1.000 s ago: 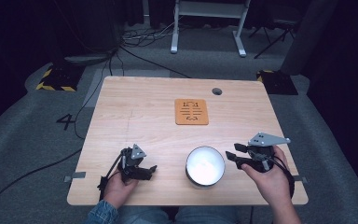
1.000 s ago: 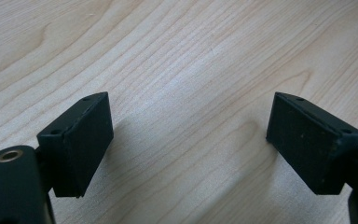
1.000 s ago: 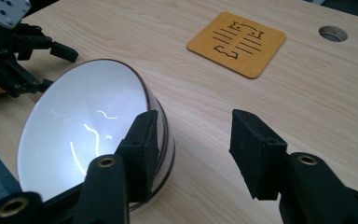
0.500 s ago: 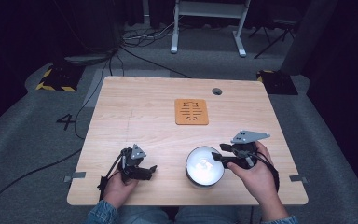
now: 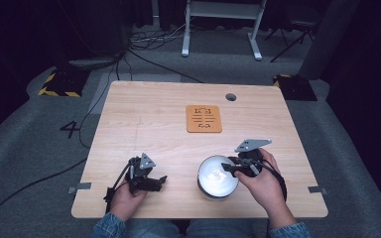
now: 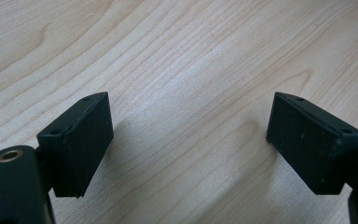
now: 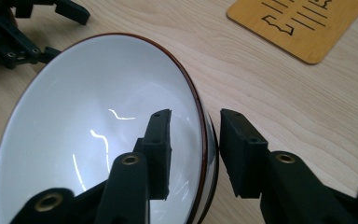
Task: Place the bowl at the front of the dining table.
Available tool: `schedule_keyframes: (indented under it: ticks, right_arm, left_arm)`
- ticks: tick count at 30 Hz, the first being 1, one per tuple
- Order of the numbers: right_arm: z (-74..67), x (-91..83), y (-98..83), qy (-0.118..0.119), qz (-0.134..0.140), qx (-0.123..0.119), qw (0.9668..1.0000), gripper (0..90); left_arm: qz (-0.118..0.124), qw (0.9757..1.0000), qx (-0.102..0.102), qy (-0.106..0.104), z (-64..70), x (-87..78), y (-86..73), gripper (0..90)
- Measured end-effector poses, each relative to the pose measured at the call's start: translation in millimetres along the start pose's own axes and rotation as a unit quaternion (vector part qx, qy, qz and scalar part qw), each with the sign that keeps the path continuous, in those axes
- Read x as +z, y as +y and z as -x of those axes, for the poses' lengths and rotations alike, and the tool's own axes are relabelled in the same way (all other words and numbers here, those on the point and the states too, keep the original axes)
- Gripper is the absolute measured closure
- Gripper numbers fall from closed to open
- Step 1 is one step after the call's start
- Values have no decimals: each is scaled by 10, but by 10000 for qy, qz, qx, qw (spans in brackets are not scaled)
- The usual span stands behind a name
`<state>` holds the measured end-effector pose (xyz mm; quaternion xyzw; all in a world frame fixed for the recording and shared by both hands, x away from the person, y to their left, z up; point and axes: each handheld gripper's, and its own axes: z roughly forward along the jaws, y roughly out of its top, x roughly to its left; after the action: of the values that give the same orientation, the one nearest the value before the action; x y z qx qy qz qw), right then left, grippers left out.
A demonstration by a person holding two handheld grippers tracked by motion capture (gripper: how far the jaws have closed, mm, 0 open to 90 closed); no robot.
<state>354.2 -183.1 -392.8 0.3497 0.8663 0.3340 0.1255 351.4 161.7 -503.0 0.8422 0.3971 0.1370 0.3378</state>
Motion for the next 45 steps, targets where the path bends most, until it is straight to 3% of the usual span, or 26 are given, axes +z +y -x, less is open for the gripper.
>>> schedule_keyframes:
  ticks: [4, 10, 19, 22, 28, 45]
  right_arm:
    - [-22, 31, 31, -190, -240, -113, 9995, 767]
    - [-57, 26, 58, -391, -317, -226, 9985, 802]
    - [-51, 7, 68, -439, -348, -279, 9980, 836]
    - [-43, -24, 86, -384, -249, -174, 9988, 831]
    - [-78, -47, 150, -458, -381, -267, 9979, 831]
    - [-50, -282, 436, -386, -299, -89, 9988, 832]
  left_arm:
    - [6, 10000, 9, 8, -1, 0, 0, 146]
    - [5, 10000, 9, 10, -1, 0, 1, 146]
    - [5, 10000, 8, 10, -1, 0, 1, 146]
    - [2, 10000, 6, 8, -1, 0, 1, 147]
    - [9, 10000, 49, 36, -6, -1, 2, 146]
    - [-1, 10000, 7, 11, -1, 0, 1, 146]
